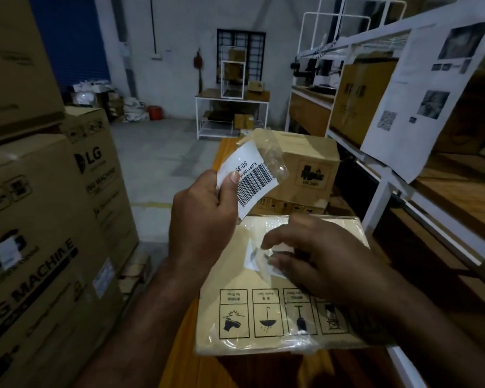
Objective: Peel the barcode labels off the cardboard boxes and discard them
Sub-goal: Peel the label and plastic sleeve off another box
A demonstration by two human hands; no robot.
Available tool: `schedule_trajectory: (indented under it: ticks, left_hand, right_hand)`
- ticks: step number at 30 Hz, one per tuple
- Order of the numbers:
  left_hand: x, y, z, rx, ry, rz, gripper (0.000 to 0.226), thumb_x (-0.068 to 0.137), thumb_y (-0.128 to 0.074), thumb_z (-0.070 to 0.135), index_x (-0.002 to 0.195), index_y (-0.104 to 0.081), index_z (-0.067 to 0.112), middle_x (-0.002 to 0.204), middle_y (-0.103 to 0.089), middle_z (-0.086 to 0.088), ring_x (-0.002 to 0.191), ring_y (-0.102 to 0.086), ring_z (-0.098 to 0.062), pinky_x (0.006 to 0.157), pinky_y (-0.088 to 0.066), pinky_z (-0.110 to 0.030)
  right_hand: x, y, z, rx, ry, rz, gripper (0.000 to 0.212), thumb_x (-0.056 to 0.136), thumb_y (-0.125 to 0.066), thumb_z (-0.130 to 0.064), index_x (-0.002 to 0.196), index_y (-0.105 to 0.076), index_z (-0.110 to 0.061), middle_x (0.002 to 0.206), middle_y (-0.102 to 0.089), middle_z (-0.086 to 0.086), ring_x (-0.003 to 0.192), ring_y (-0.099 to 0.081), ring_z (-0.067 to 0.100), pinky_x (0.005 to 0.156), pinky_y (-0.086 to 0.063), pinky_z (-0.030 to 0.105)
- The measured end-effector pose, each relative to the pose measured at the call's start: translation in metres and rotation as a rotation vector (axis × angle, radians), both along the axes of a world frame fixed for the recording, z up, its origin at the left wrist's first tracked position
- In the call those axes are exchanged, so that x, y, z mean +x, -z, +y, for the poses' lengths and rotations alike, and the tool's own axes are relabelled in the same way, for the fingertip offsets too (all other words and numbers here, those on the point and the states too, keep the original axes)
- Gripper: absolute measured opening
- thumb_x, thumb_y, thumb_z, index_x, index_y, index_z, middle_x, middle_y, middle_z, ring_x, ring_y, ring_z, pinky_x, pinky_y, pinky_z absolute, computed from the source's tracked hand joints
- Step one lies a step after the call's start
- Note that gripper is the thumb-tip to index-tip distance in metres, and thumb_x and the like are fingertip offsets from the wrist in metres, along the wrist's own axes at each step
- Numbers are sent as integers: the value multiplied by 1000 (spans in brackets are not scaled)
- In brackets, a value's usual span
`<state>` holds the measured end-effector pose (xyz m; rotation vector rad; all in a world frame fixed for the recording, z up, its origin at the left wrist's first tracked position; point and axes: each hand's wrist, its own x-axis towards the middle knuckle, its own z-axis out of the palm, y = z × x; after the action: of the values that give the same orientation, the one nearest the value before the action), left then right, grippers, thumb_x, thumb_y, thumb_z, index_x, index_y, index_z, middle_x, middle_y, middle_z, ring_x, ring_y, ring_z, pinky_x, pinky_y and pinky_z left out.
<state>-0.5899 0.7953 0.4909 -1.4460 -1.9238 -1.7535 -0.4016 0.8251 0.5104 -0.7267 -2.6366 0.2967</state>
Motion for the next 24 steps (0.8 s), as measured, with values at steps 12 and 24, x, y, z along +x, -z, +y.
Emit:
schedule_trajectory:
  ticks: [12,24]
  left_hand:
    - [-1,1,6,-6,2,43,37,100,-49,44,83,-61,13,78,-72,5,64,-69,-4,42,-48,-17]
    - [-6,4,18,-12,-7,72,41,99,-45,50,87,-61,14,80,-72,2,65,-70,-10,45,-55,-35]
  right_hand:
    - [-11,-25,21,13,-100,-311,21,89,-66,-27,98,-59,-45,98,-45,-19,89,-48,-2,70,-43,16]
    - [-17,-21,28,90,-146,-416,24,88,-64,-20,84,-50,-39,93,-46,-17,86,-43,-2,65,-33,14]
